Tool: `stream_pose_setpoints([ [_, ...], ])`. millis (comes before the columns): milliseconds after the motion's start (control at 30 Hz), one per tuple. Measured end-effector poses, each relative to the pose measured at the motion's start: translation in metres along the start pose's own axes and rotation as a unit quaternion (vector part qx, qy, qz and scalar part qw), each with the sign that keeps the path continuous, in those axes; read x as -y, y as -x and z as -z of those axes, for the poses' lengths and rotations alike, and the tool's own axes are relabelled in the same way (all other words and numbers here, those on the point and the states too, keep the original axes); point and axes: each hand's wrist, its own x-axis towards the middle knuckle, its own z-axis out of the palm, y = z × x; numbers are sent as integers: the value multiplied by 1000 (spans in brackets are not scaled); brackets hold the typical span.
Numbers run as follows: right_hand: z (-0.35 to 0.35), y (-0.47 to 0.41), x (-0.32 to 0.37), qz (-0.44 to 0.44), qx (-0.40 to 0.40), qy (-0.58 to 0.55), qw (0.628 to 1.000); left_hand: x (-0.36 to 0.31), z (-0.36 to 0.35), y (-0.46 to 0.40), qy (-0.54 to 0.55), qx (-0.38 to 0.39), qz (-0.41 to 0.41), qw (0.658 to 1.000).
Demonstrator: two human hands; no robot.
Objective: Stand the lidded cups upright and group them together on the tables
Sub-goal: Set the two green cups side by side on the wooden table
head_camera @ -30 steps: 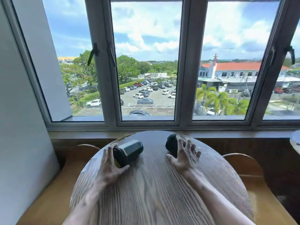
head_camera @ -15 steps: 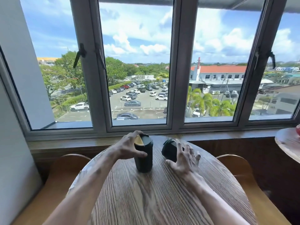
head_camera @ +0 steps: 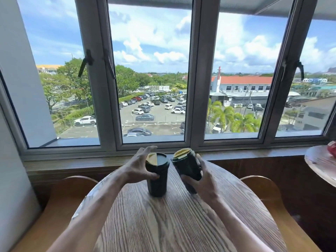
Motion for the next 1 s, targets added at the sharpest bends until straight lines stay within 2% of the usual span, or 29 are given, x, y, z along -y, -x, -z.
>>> stream_pose_setpoints([
  [100,-10,1,-2,-19,-30,-79,996,3,1,-1,9,-2,-4,1000],
  [233,-30,5,2,-15,-100,-90,991,6,-3,1,16,-7,-12,1000],
  [333,-36,8,4,-27,-118,-89,989,7,-9,7,53,-29,-15,998],
  [467,-29,11,-7,-29,-46,-83,995,16,-30,23,176,-93,26,980],
  [567,-20,10,-24,-53,30,-80,995,20,-50,35,264,-107,58,957],
  [633,-16,9,-28,-63,40,-73,995,20,-60,38,285,-116,70,949],
  [800,-29,16,-12,-32,-34,-55,997,17,-70,36,255,-163,87,949],
  [1000,-47,25,-7,-25,-98,-59,993,17,-73,36,241,-172,88,951],
])
